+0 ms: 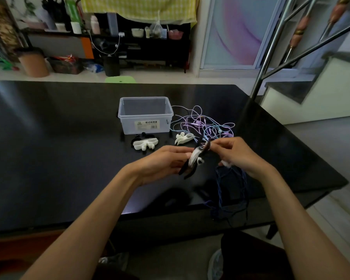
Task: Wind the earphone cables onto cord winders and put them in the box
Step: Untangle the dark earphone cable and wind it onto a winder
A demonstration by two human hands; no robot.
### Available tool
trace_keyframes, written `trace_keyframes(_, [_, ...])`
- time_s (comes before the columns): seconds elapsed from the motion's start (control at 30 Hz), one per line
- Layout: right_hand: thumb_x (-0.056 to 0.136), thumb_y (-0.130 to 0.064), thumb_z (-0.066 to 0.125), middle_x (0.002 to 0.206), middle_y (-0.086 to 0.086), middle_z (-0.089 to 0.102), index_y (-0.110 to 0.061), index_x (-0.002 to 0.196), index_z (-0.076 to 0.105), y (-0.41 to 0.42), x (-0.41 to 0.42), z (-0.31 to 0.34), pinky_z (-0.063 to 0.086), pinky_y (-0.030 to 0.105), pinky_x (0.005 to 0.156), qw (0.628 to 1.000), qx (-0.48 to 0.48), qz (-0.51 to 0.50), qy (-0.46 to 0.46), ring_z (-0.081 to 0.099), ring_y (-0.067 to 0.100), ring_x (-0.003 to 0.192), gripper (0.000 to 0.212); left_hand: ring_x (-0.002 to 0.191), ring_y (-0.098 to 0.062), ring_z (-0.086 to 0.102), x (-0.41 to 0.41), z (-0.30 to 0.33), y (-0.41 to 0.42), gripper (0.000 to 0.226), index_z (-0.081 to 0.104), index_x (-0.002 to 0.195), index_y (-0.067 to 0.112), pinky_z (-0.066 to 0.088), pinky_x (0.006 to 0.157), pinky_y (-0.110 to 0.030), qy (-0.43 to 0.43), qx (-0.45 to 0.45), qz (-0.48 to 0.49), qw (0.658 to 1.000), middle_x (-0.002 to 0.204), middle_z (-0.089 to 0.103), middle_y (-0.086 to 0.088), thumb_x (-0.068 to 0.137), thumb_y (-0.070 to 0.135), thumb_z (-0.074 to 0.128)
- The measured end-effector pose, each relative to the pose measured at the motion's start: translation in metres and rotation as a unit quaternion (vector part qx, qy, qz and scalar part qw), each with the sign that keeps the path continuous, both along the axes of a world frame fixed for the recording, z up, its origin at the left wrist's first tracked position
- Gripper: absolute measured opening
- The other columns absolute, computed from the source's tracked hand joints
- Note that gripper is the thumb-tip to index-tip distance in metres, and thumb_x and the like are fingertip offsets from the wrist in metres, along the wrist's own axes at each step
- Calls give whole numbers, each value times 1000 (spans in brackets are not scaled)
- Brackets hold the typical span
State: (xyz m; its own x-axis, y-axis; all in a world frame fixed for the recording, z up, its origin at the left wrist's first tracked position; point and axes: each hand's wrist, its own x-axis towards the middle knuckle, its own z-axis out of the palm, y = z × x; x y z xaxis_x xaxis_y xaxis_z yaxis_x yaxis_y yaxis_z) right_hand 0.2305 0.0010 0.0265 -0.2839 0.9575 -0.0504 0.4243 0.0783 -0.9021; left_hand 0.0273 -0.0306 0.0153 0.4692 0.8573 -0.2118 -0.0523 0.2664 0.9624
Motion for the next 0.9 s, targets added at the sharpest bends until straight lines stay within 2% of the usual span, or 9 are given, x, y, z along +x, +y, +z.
trace_keyframes(0.07, [92, -28, 56, 54, -11, 54, -18, 88, 72, -1, -1, -2, 45, 24, 55, 998, -54, 24, 19, 44, 11, 55, 19, 111, -24, 59, 0, 0, 2, 27, 61, 118, 9, 48, 94, -26, -55, -10, 32, 998, 116, 66, -9, 97, 11, 43])
trace_keyframes(0.17, [94, -29, 53, 63, -9, 52, -20, 85, 69, -2, -10, -4, 42, 17, 51, 994, -97, 38, 37, 46, 5, 61, 20, 120, -31, 55, 2, -3, 6, 35, 53, 128, -2, 45, 101, -31, -103, -21, 89, 990, 125, 60, -19, 99, 12, 41])
trace_keyframes(0.33, [101, -19, 40, 66, 0, 47, -16, 89, 62, -10, -35, -2, 37, 12, 42, 994, -58, 72, -54, 45, 6, 55, 25, 89, -12, 65, 6, -6, 14, 27, 57, 118, 0, 52, 85, -22, -180, -58, 238, 953, 99, 67, -6, 99, 9, 42])
trace_keyframes(0.4, [101, -17, 39, 63, 0, 44, -17, 85, 62, -10, -43, -2, 37, 14, 43, 994, -20, 60, -85, 42, 9, 53, 28, 88, -11, 63, 7, -9, 14, 21, 60, 107, 1, 51, 87, -24, -197, -75, 264, 941, 96, 66, -6, 99, 7, 41])
trace_keyframes(0.47, [101, -17, 37, 61, 0, 43, -12, 93, 67, -8, -48, -4, 38, 18, 45, 991, 5, 51, -124, 43, 11, 52, 31, 88, -13, 63, 8, -9, 13, 19, 60, 98, 1, 49, 89, -23, -231, -109, 274, 927, 95, 66, -8, 98, 7, 42])
trace_keyframes(0.53, [101, -18, 36, 59, -2, 42, -8, 102, 68, -8, -50, -7, 40, 21, 47, 986, 4, 48, -161, 44, 12, 52, 33, 84, -15, 64, 7, -7, 13, 19, 60, 95, 0, 49, 83, -21, -266, -147, 279, 911, 87, 69, -9, 98, 7, 43])
trace_keyframes(0.6, [102, -20, 35, 60, -3, 43, -9, 99, 67, -11, -52, -9, 41, 20, 47, 983, -20, 55, -175, 45, 11, 52, 34, 80, -16, 66, 3, -5, 13, 20, 60, 93, -1, 52, 77, -23, -301, -174, 278, 895, 77, 72, -10, 98, 8, 43])
trace_keyframes(0.73, [101, -21, 36, 63, 0, 43, -16, 88, 64, -14, -52, -4, 42, 22, 48, 981, -39, 81, -169, 45, 13, 51, 31, 69, -14, 68, -2, -8, 13, 20, 60, 91, 0, 57, 76, -35, -273, -193, 269, 903, 69, 70, -7, 98, 11, 44])
trace_keyframes(0.9, [100, -19, 38, 57, -4, 45, -15, 97, 68, -15, -38, 11, 42, 22, 50, 972, -12, 73, -222, 44, 9, 49, 31, 80, -16, 60, -3, -10, 13, 21, 60, 88, 2, 57, 67, -28, -218, -198, 254, 921, 79, 65, -7, 98, 9, 43])
